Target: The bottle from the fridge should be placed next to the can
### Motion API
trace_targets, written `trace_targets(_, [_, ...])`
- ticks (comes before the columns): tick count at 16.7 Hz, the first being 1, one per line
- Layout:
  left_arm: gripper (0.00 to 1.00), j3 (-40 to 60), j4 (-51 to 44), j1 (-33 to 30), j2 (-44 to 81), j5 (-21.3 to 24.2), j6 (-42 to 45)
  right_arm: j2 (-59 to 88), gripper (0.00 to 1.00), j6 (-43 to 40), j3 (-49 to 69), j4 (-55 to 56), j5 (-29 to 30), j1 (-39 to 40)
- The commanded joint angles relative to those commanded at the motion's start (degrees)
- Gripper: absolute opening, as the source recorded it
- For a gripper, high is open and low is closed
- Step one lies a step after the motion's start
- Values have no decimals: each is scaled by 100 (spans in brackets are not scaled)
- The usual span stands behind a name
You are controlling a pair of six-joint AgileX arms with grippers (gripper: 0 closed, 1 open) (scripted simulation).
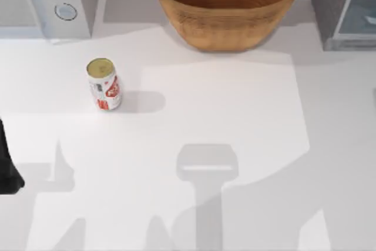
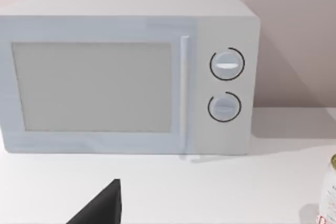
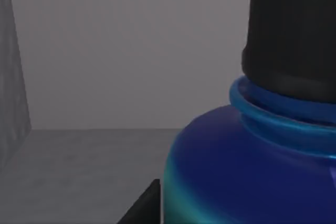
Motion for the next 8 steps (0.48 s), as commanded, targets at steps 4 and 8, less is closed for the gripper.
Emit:
trace_targets(4, [100, 0, 0, 0, 0, 0, 0, -308, 0, 6, 52, -354, 0, -3])
trace_targets(8, [100, 0, 0, 0, 0, 0, 0, -719, 0, 8, 122, -842, -8, 0])
